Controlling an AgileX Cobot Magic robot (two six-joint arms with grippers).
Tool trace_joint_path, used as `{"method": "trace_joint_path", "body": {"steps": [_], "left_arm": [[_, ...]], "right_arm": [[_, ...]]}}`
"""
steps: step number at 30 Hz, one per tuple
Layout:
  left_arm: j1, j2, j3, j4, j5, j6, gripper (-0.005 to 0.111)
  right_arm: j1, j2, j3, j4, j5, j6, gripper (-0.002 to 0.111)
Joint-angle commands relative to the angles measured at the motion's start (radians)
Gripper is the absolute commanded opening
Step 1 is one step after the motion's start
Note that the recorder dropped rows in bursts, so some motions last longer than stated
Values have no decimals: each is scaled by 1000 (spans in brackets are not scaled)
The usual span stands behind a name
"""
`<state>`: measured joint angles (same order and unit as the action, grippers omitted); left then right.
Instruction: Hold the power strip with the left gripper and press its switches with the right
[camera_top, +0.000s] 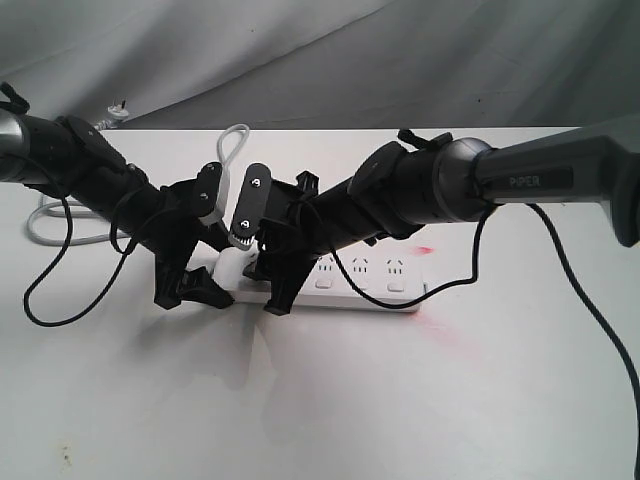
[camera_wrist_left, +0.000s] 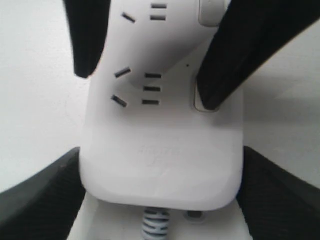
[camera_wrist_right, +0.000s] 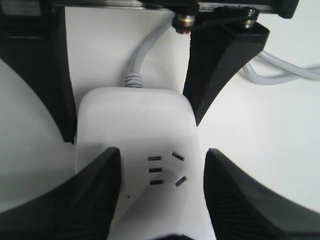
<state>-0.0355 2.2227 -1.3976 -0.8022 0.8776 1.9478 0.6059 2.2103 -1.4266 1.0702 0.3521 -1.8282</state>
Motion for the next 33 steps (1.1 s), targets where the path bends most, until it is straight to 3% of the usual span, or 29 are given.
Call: {"method": "trace_joint_path", "body": {"steps": [1,19,33], "left_arm": [[-5,4,-4,-10,16,-4,54],[-5,4,-4,-10,16,-4,54],[-5,4,-4,-10,16,-4,54]], "right_arm": [[3,35,11,-13,15,4,48],[3,43,11,-6,40,4,48],[-17,-139,18,-8,54,4,48]]}}
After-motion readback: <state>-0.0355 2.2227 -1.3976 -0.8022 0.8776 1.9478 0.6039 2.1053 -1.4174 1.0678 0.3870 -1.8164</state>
